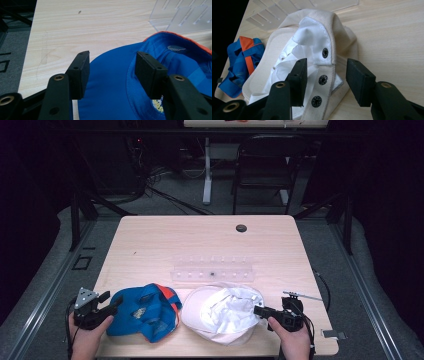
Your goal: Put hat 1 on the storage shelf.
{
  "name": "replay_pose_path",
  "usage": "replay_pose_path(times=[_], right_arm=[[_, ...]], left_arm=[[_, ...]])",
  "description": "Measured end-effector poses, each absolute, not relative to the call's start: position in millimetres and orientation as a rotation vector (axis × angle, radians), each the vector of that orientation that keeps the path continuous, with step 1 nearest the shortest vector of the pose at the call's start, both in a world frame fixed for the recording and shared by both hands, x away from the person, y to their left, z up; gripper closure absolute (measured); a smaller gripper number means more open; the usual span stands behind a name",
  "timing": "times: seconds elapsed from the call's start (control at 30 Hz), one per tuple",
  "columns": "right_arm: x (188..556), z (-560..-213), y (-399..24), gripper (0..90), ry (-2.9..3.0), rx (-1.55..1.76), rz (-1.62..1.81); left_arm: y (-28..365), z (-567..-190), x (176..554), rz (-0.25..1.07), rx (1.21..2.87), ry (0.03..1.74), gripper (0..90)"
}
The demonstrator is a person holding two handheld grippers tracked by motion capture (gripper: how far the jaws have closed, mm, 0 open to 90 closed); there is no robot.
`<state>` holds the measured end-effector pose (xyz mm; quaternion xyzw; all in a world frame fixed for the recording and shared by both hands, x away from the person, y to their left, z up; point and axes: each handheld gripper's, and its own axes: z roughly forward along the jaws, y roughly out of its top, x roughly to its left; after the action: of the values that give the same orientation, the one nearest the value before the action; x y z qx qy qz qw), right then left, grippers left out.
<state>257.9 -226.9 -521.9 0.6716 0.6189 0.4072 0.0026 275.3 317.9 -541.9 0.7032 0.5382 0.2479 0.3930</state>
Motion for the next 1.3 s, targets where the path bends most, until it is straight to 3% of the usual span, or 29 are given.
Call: replay_pose_path(times=[0.4, 0.7, 1.3], right_arm=[[262, -539, -219, 53.4, 1.978, 2.187, 1.308], [264, -526, -219, 76.1, 2.058, 2.135, 1.275], [289, -488, -212, 78.6, 2.235, 2.016, 1.082]], left_arm=[[318, -543, 276, 0.632, 1.780, 1.365, 46.1], [318, -542, 276, 0.633, 1.780, 1.367, 46.2], [318, -543, 276, 0.635, 1.783, 1.371, 46.2]])
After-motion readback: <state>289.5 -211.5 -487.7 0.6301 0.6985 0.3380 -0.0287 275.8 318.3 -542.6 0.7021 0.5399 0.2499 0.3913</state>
